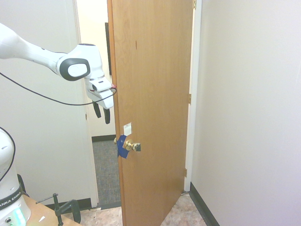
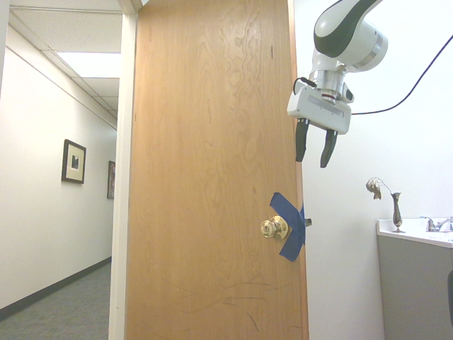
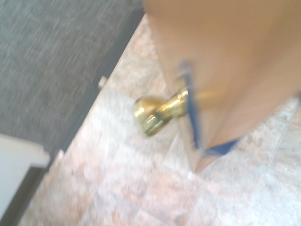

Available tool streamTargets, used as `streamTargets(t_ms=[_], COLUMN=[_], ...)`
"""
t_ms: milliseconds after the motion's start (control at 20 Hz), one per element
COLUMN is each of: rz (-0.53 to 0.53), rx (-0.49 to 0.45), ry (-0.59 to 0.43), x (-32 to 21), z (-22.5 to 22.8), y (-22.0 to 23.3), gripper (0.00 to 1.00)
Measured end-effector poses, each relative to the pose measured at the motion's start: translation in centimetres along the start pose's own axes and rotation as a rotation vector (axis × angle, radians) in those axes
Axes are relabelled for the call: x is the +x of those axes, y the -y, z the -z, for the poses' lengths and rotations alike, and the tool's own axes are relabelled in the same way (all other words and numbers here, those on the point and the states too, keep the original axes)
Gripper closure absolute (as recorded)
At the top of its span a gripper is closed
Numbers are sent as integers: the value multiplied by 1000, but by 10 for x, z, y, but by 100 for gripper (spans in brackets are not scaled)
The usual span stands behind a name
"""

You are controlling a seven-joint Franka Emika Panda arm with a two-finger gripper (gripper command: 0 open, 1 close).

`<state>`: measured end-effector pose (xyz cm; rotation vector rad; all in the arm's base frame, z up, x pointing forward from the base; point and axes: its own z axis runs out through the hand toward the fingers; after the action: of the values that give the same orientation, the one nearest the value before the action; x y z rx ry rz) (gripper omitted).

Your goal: Close door

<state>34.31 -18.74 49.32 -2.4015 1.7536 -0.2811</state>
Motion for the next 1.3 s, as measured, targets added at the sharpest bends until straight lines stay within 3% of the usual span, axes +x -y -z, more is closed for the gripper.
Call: streamTargets(t_ms=[200,250,700,900,1000,1100,1300], rz=[-94,-122,-203,-185,-130,-29,222], rx=[12,-20,46,109,142,166,159], ry=[3,43,-30,-9,14,49,116], x=[52,94,114,102,79,23,-170], z=[0,-59,-61,-100,-125,-147,-163], y=[-30,-55,-46,-6,40,106,215], gripper=[0,0,0,0,0,0,0])
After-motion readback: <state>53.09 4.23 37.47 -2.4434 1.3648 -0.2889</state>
